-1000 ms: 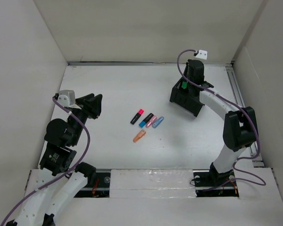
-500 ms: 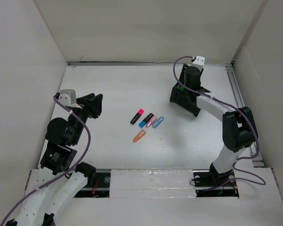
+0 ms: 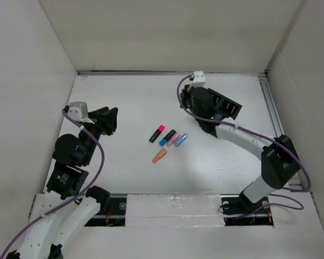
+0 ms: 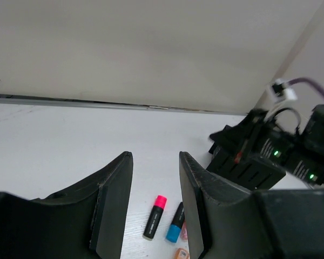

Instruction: Organize the desk

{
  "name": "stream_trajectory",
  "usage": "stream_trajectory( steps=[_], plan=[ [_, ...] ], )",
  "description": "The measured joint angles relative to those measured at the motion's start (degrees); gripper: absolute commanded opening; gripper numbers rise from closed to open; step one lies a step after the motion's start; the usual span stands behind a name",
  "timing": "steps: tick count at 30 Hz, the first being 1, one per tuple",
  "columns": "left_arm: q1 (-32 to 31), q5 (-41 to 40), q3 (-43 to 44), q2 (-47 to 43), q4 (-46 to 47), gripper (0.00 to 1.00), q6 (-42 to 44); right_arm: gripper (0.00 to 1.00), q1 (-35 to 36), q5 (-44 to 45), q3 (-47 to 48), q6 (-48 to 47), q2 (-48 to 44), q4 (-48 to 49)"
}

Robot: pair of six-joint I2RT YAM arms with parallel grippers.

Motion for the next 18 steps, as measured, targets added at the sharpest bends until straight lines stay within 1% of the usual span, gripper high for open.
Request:
stream_trajectory(
  steps=[2,3,4,5,6,7,8,10,14,18],
  plan=[
    [0.0,0.0,0.0,0.0,0.0,0.36,0.0,0.01,3.7,-5.0,0.0,0.6,2.4,-1.0],
    [0.0,0.0,0.0,0.1,0.0,0.35,0.0,0.07,5.2,-7.2,0.0,0.9,4.1,-1.8],
    [0.0,0.0,0.0,0.1,0.0,0.35,0.0,0.25,6.3,-9.6,0.0,1.1,5.9,-3.0],
    [0.0,0.0,0.0,0.2,0.0,0.35,0.0,0.39,7.2,-11.6,0.0,1.5,7.8,-4.1],
    [0.0,0.0,0.0,0.2,0.0,0.35,0.0,0.61,7.8,-13.2,-0.1,1.7,9.7,-5.0],
    [0.0,0.0,0.0,0.2,0.0,0.35,0.0,0.69,8.3,-14.8,-0.3,1.8,11.3,-5.8],
    [0.0,0.0,0.0,0.2,0.0,0.35,0.0,0.73,8.3,-16.3,-0.4,1.8,12.7,-6.8],
    [0.0,0.0,0.0,0.2,0.0,0.35,0.0,0.76,8.3,-18.8,-0.4,2.2,15.4,-8.6],
    [0.0,0.0,0.0,0.2,0.0,0.35,0.0,0.75,8.1,-22.0,-0.3,2.7,18.9,-11.1],
    [0.0,0.1,0.0,0.2,0.0,0.35,0.0,0.73,7.7,-23.7,1.5,3.5,21.0,-11.6]
  ],
)
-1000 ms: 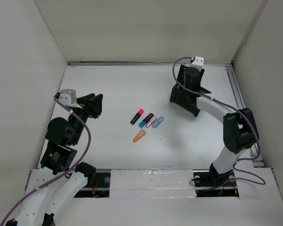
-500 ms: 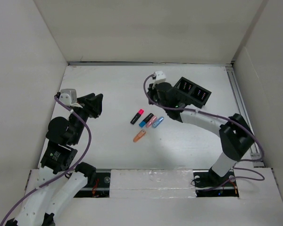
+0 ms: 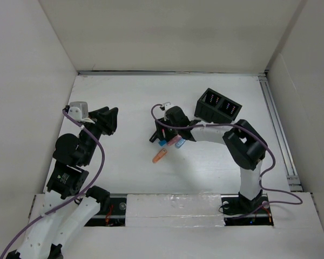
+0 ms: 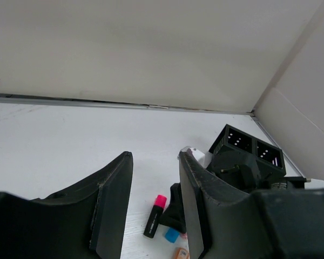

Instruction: Organize the desk

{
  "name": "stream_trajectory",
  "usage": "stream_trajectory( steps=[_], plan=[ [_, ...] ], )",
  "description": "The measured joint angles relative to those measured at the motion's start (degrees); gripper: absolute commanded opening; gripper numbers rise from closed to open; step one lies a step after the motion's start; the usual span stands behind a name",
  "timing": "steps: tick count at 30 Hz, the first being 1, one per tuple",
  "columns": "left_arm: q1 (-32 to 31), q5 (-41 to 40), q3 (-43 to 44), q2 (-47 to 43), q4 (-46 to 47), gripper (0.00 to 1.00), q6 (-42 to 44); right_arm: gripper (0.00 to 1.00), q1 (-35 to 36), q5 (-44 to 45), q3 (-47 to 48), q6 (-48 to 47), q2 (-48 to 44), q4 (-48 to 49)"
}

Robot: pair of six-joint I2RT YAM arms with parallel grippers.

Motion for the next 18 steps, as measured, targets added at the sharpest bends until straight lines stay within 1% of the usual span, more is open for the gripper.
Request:
stream_trajectory(
  steps=[1,11,18],
  plan=[
    [0.0,0.0,0.0,0.0,0.0,0.35,0.0,0.71,-0.1,-0.3,0.8,0.1,0.7,0.0],
    [0.0,0.1,0.0,0.0,0.0,0.35,0.0,0.7,-0.6,-1.3,6.4,0.6,5.4,0.0],
    [0.0,0.1,0.0,-0.1,0.0,0.35,0.0,0.69,0.6,0.9,14.0,-0.5,10.0,-3.6]
  ],
)
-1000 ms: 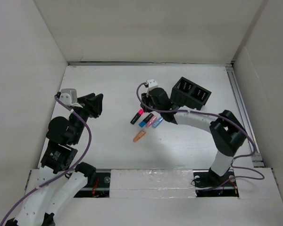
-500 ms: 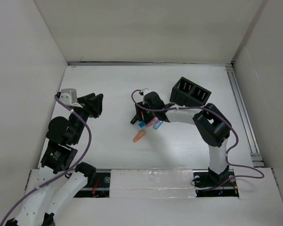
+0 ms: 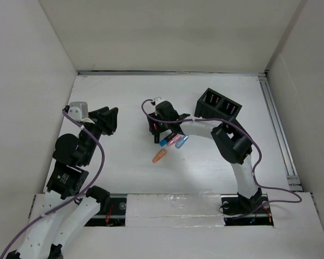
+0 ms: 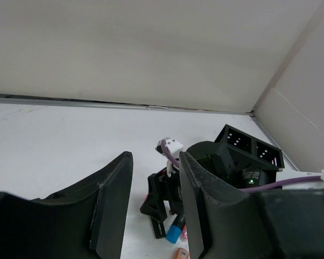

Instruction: Organize the desk

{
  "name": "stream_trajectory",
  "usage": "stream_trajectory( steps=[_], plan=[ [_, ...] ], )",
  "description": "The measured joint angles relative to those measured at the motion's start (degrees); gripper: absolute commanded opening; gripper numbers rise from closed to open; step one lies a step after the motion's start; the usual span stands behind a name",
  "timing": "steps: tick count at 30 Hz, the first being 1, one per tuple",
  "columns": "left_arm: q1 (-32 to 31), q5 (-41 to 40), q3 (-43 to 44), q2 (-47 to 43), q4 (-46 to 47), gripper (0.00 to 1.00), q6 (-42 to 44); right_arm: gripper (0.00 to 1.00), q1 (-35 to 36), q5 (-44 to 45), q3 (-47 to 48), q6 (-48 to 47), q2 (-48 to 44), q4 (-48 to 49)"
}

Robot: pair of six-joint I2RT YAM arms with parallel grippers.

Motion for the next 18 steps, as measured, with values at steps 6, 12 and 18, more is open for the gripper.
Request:
stream_trajectory(
  steps=[6,12,18],
  plan=[
    [0.0,0.0,0.0,-0.3,0.0,0.35,0.0,0.63,2.8,4.7,4.4,-1.7,2.4,-3.5],
    [0.0,0.2,0.0,-0.4,0.0,0.35,0.0,0.49,4.3,9.3,4.8,-3.0,2.5,-5.5],
    [0.0,0.2,0.0,-0.4,0.0,0.35,0.0,0.27,4.5,11.9,8.2,-3.7,4.4,-7.7]
  ],
)
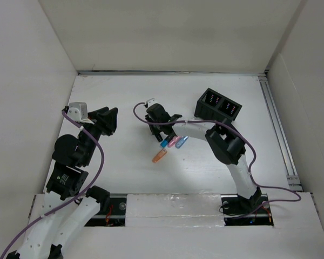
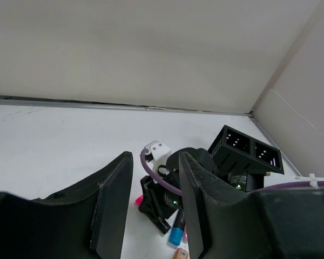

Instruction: Organize the desk

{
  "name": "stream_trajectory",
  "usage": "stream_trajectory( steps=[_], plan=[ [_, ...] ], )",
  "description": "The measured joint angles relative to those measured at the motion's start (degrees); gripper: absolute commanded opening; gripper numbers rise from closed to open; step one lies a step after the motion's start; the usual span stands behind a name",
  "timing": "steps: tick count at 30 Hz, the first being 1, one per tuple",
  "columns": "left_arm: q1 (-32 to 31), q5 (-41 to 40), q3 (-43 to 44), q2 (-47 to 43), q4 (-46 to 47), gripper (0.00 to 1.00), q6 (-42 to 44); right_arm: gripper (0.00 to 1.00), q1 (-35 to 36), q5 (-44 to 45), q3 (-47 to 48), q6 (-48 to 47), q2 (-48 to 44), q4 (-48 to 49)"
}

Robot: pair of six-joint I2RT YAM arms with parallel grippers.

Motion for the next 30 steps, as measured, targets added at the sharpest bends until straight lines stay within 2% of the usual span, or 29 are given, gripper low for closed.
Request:
stream_trajectory(
  steps=[2,3,4,9,13,16,22,26,30],
  plan=[
    [0.0,0.0,0.0,0.0,0.0,0.35,0.0,0.19,0.0,0.4,0.3,0.1,0.3,0.1],
    [0.0,0.0,0.0,0.0,0.0,0.35,0.0,0.11,0.0,0.5,0.3,0.2,0.3,0.1],
    [0.0,0.0,0.0,0.0,0.0,0.35,0.0,0.08,0.1,0.6,0.4,0.1,0.3,0.0],
    [0.0,0.0,0.0,0.0,0.0,0.35,0.0,0.07,-0.7,-1.6,-1.4,0.4,-1.1,1.0],
    [0.0,0.0,0.0,0.0,0.0,0.35,0.0,0.07,-3.5,-5.6,-8.0,1.3,-8.5,3.5],
    [0.0,0.1,0.0,0.1,0.0,0.35,0.0,0.07,-8.8,-7.6,-12.3,1.9,-17.6,7.8],
    [0.0,0.2,0.0,0.1,0.0,0.35,0.0,0.06,-24.0,-5.9,-13.4,3.4,-31.4,19.5],
    [0.0,0.3,0.0,0.0,0.0,0.35,0.0,0.06,-31.5,-1.0,-13.7,3.7,-32.5,25.3],
    [0.0,0.5,0.0,0.0,0.0,0.35,0.0,0.06,-34.1,2.3,-14.3,3.2,-29.1,26.6]
  ],
)
